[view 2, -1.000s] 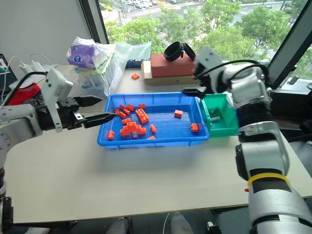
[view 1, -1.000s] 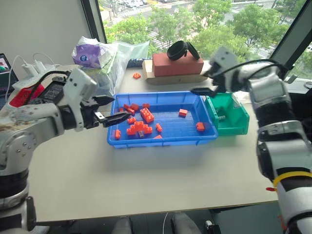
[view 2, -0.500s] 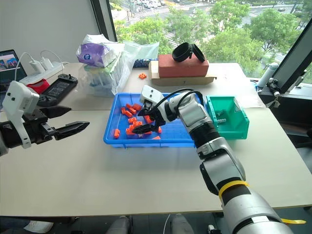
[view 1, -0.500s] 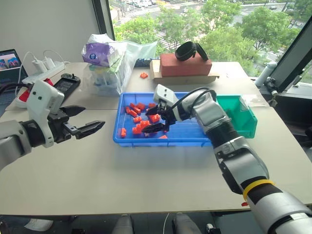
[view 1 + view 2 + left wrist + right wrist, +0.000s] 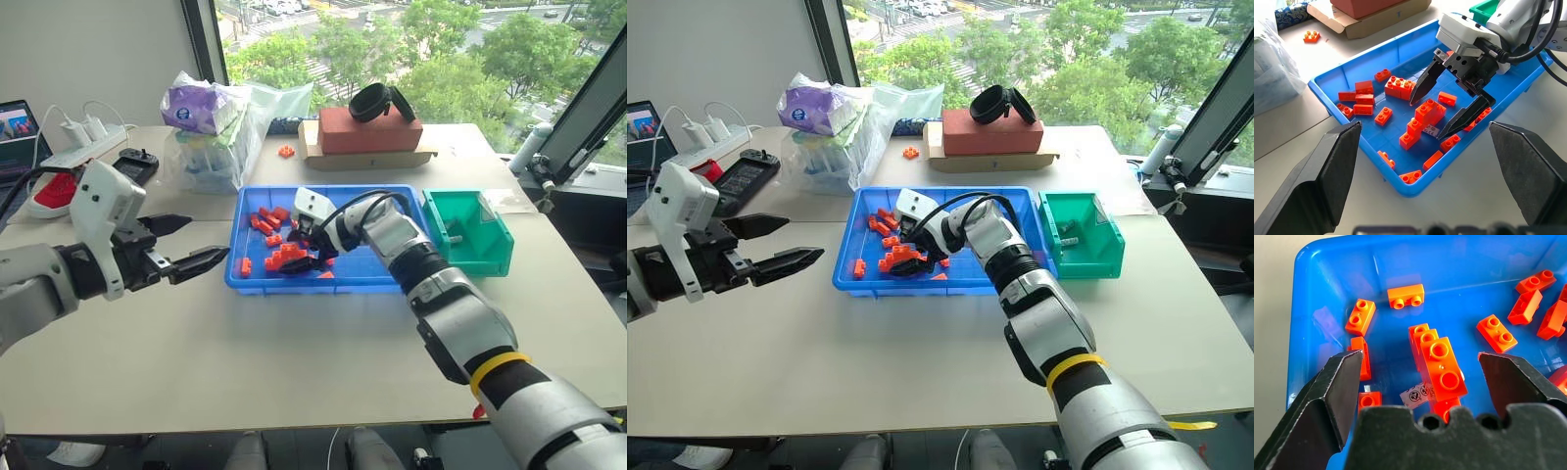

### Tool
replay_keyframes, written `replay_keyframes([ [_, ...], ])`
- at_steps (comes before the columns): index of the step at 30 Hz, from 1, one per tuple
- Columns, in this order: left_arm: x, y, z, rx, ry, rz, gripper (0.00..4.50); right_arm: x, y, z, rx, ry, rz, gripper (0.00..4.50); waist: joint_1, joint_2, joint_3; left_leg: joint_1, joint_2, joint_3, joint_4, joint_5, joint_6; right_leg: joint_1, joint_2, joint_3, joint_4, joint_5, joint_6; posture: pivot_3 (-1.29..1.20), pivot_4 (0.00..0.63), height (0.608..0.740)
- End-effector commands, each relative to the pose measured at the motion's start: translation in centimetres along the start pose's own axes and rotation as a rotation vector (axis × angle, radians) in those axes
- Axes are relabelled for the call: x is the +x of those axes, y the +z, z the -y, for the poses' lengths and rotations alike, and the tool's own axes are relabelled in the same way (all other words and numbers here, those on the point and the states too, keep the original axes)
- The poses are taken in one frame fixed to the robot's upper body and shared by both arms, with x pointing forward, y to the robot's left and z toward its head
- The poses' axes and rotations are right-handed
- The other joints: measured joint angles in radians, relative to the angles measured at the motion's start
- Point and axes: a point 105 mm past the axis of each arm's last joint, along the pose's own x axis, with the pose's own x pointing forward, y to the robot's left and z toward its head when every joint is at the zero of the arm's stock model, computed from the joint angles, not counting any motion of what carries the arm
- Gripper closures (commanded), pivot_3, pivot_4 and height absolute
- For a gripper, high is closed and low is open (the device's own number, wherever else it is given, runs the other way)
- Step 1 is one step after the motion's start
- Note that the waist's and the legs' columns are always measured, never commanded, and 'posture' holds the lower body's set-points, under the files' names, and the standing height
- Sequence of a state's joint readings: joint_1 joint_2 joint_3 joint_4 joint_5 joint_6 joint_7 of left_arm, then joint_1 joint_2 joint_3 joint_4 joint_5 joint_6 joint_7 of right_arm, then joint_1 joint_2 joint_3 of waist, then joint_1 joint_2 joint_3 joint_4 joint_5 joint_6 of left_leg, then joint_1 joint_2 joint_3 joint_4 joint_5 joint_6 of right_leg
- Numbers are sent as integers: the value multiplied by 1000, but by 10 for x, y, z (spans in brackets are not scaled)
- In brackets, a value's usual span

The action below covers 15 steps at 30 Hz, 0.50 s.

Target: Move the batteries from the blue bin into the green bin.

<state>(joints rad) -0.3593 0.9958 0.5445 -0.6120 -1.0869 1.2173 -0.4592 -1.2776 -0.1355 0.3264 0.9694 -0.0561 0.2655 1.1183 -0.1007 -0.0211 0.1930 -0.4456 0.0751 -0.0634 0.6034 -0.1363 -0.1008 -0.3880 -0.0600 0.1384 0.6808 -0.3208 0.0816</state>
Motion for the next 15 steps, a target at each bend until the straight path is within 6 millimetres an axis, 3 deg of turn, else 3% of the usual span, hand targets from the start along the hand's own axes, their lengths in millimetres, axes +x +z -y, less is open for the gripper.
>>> replay_keyframes([
  [1, -3, 9, -2, 37, 19, 22, 0, -7, 16, 6, -19, -18, 54, 1769, 1, 0, 0, 0, 0, 0, 0, 0, 0, 0, 0, 0, 0, 0, 0, 0, 150, 740],
  [7, -3, 7, -4, 32, 25, 21, 0, -13, 23, 8, -13, -25, 82, 3892, 0, 0, 0, 0, 0, 0, 0, 0, 0, 0, 0, 0, 0, 0, 0, 0, 150, 740],
  [10, -3, 5, -5, 29, 28, 17, 0, -22, 28, 15, -22, -66, 101, 4033, 0, 0, 0, 0, 0, 0, 0, 0, 0, 0, 0, 0, 0, 0, 0, 0, 150, 740],
  [15, 2, 7, -5, 32, 18, 24, 0, -70, 49, 47, 11, -232, 202, 4033, 3, 0, 0, 0, 0, 0, 0, 0, 0, 0, 0, 0, 0, 0, 0, 0, 150, 740],
])
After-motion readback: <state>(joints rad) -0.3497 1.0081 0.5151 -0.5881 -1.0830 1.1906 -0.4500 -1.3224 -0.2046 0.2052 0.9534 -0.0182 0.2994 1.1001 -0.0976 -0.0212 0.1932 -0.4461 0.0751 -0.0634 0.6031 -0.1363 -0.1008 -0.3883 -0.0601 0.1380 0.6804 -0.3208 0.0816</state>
